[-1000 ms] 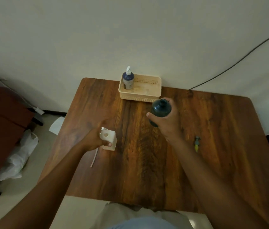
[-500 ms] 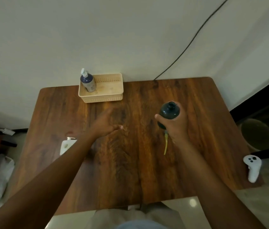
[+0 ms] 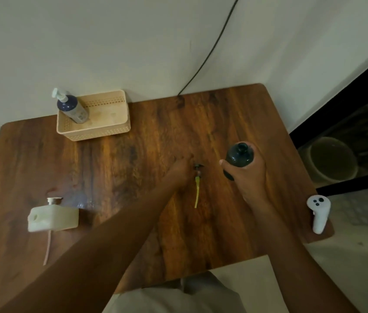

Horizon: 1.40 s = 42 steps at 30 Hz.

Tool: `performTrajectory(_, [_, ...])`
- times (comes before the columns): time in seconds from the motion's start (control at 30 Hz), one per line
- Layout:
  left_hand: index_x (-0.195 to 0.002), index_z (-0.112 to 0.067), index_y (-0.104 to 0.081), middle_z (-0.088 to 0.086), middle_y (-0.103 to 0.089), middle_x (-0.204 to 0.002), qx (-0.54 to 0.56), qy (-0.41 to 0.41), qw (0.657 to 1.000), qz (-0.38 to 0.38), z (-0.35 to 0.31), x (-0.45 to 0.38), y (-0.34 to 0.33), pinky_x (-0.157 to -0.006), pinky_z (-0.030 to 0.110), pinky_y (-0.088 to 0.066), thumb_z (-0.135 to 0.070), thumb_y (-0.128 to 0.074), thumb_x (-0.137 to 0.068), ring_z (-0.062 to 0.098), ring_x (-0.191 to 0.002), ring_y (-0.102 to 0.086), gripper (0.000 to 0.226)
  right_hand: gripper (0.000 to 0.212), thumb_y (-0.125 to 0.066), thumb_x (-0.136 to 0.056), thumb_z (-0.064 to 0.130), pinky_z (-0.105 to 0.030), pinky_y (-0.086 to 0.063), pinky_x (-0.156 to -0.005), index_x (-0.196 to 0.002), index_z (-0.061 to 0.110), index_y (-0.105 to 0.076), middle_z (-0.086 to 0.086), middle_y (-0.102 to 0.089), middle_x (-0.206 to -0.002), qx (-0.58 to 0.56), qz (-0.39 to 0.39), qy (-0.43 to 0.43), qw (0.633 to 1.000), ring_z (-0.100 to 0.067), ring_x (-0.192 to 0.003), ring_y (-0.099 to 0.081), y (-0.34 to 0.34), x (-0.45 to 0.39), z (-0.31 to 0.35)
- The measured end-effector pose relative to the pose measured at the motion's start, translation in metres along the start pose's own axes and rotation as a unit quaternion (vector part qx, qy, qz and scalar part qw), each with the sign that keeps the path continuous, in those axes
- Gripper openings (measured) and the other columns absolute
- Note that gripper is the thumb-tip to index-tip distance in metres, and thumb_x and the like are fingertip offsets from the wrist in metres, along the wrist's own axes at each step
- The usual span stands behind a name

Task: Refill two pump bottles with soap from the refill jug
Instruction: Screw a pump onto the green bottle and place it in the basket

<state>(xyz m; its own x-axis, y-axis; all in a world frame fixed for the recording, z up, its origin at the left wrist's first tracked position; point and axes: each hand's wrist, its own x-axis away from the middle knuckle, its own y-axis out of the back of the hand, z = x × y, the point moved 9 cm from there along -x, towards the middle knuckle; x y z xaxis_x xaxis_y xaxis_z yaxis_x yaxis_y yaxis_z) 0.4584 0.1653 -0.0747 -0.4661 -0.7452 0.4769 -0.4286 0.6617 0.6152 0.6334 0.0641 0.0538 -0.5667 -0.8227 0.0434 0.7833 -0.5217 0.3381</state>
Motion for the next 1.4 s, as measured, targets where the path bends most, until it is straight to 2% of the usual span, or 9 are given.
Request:
performTrajectory(0.27, [-0.133,-0.013,-0.06,0.011,-0.063,-0.137,-0.012,0.06,0.998,-0.029,-0.014,-0.012,-0.039,-0.109,0.044,-0.05,-0.019,-0.053,-0.103,0.029,-0.126,-0.059,0.032,0.063,-0.096,-0.061,0.021,-0.009,-0.05,-0.079,-0.114,0.031,-0.064,0.016,-0.067,-0.108,0.013,0.01,-0.018,1.0,0.002,-0.1,-0.062,0.004,-0.015,-0.023])
performTrajectory(0.37, [-0.133,-0.017,-0.061,0.008,-0.064,-0.135,0.007,0.065,0.997,-0.033,-0.007,-0.008,-0.034,-0.109,0.043,-0.05,-0.024,-0.053,-0.104,0.026,-0.123,-0.062,0.03,0.064,-0.096,-0.062,0.022,-0.015,-0.053,-0.082,-0.116,0.031,-0.063,0.015,-0.067,-0.11,0.019,0.033,-0.016,0.999,0.002,-0.101,-0.062,-0.009,-0.018,-0.019])
performTrajectory(0.5, [-0.146,-0.014,-0.049,0.01,-0.059,-0.139,0.019,0.069,0.995,-0.067,0.011,0.007,0.001,-0.107,0.042,-0.052,-0.022,-0.054,-0.104,0.027,-0.121,-0.062,0.043,0.065,-0.096,-0.061,0.023,-0.008,-0.049,-0.077,-0.115,0.035,-0.062,0.017,-0.067,-0.109,0.013,0.067,-0.012,0.998,0.009,-0.1,-0.061,-0.04,-0.018,0.0])
performTrajectory(0.6, [-0.154,-0.015,-0.041,0.008,-0.059,-0.143,0.042,0.055,0.992,-0.108,0.025,0.028,0.047,-0.108,0.043,-0.051,-0.024,-0.06,-0.101,0.026,-0.126,-0.061,0.057,0.065,-0.096,-0.061,0.022,-0.007,-0.049,-0.074,-0.115,0.035,-0.061,0.014,-0.067,-0.109,0.001,0.093,0.005,0.996,0.006,-0.099,-0.062,-0.069,-0.018,0.027])
performTrajectory(0.73, [-0.148,-0.018,-0.047,0.011,-0.07,-0.126,0.05,0.046,0.977,-0.2,0.045,0.065,0.133,-0.093,0.042,-0.06,-0.013,-0.064,-0.096,0.026,-0.109,-0.07,0.054,0.064,-0.096,-0.061,0.028,-0.011,-0.05,-0.074,-0.112,0.043,-0.06,0.021,-0.065,-0.107,-0.021,0.134,0.03,0.99,0.006,-0.099,-0.061,-0.114,-0.013,0.078])
performTrajectory(0.9, [-0.113,-0.033,-0.047,0.001,-0.071,-0.087,0.057,-0.001,0.952,-0.301,0.044,0.122,0.249,-0.058,0.025,-0.052,-0.01,-0.069,-0.09,0.02,-0.076,-0.071,0.039,0.063,-0.095,-0.061,0.034,-0.015,-0.046,-0.072,-0.106,0.052,-0.054,0.027,-0.06,-0.108,-0.045,0.164,0.073,0.983,0.003,-0.096,-0.06,-0.163,-0.003,0.155])
performTrajectory(1.0, [-0.113,-0.03,-0.048,0.002,-0.072,-0.087,0.053,-0.035,0.935,-0.348,0.031,0.163,0.315,-0.066,0.034,-0.062,-0.011,-0.073,-0.089,0.017,-0.075,-0.071,0.04,0.067,-0.094,-0.064,0.031,-0.021,-0.053,-0.076,-0.118,0.044,-0.055,0.019,-0.06,-0.116,-0.046,0.182,0.109,0.976,-0.008,-0.104,-0.06,-0.186,0.006,0.208])
performTrajectory(1.13, [-0.117,-0.031,-0.052,0.003,-0.075,-0.096,0.071,-0.096,0.912,-0.392,-0.001,0.222,0.395,-0.077,0.034,-0.065,-0.013,-0.077,-0.09,0.014,-0.081,-0.074,0.041,0.067,-0.093,-0.064,0.031,-0.033,-0.059,-0.084,-0.122,0.033,-0.057,0.011,-0.064,-0.113,-0.054,0.185,0.167,0.967,-0.013,-0.102,-0.062,-0.203,0.018,0.28])
performTrajectory(1.4, [-0.121,-0.025,-0.056,0.006,-0.077,-0.097,0.087,-0.199,0.861,-0.46,-0.081,0.335,0.497,-0.078,0.043,-0.066,-0.011,-0.079,-0.089,0.02,-0.078,-0.078,0.042,0.063,-0.091,-0.066,0.028,-0.027,-0.054,-0.078,-0.118,0.036,-0.056,0.022,-0.06,-0.105,-0.068,0.199,0.222,0.952,-0.01,-0.095,-0.059,-0.225,0.045,0.375])
